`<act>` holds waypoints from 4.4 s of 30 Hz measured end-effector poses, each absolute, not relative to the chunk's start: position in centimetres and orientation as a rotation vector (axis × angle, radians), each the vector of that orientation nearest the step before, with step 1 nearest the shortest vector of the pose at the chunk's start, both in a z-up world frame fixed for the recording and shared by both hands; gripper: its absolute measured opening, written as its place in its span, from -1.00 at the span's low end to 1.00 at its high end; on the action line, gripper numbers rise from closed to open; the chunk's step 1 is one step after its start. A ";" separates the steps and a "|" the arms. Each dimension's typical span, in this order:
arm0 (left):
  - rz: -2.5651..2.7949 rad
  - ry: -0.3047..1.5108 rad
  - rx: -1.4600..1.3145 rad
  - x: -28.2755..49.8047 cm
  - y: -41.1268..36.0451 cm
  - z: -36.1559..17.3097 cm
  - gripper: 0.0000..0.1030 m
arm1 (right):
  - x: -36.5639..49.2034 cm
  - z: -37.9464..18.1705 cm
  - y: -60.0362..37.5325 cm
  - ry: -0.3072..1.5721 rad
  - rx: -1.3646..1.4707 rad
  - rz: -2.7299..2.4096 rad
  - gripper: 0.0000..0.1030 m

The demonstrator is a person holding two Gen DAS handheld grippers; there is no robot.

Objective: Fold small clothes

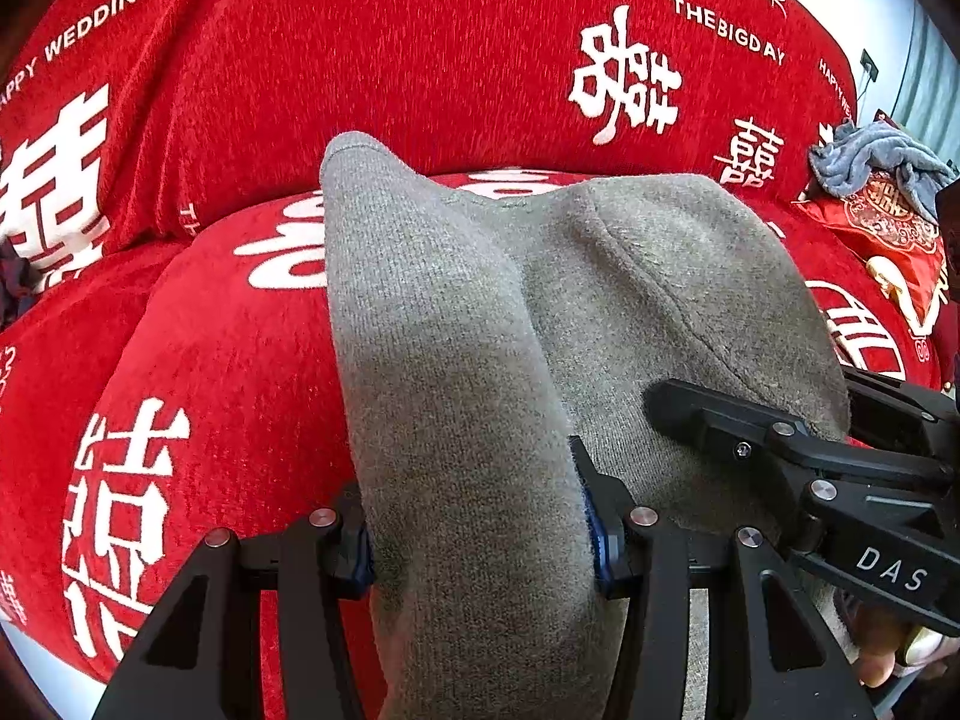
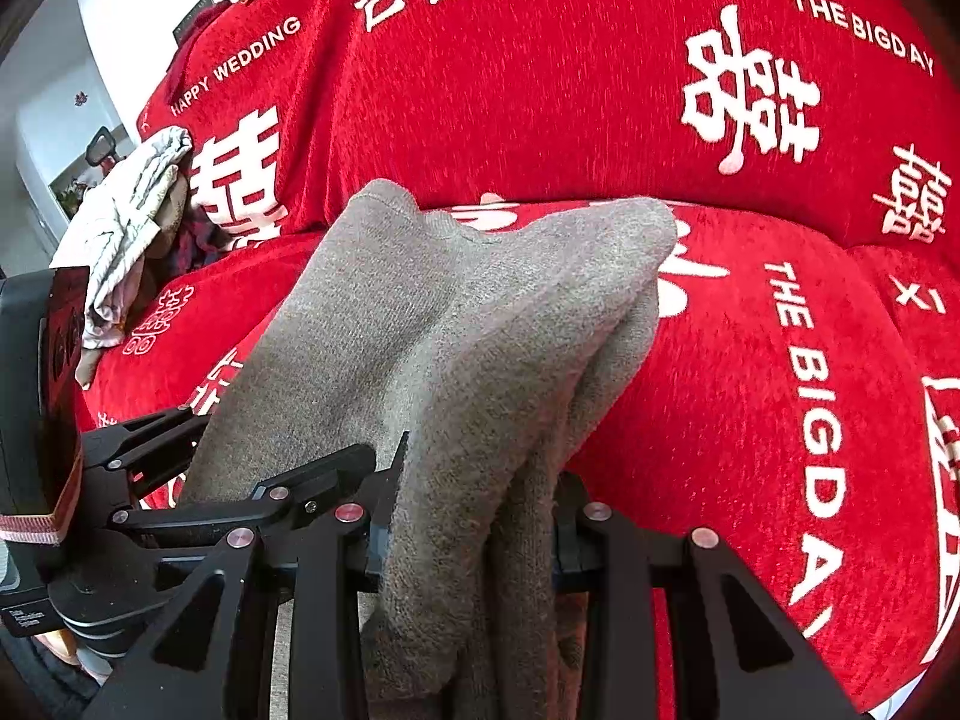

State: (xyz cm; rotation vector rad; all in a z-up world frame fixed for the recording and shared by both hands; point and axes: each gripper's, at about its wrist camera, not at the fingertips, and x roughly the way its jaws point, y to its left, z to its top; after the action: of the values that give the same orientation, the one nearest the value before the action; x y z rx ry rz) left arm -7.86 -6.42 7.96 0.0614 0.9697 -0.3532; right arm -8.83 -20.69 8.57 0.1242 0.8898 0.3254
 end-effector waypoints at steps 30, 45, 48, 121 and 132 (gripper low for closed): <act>-0.380 0.978 -0.031 -7.5 -4.5 4.0 0.55 | -7.1 3.3 -23.5 0.966 0.266 0.390 -0.11; -0.277 0.920 0.021 -6.1 -2.4 7.0 0.62 | -7.8 7.3 -26.7 0.881 0.331 0.277 0.09; -0.228 0.957 0.019 -3.8 -2.1 7.0 0.62 | -6.8 8.4 -26.3 0.862 0.320 0.313 0.09; -0.149 0.897 0.094 -14.8 -2.2 6.5 0.66 | -17.8 4.9 -21.4 0.878 0.078 0.467 0.13; -0.086 0.878 0.137 -15.5 -2.7 7.2 0.66 | -17.9 7.3 -21.6 0.820 0.098 0.449 0.15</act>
State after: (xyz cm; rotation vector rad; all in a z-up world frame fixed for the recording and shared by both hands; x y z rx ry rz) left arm -15.52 -2.66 7.16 0.1372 0.8780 -0.0862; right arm -17.91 -21.59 7.26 0.0982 0.8204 0.4491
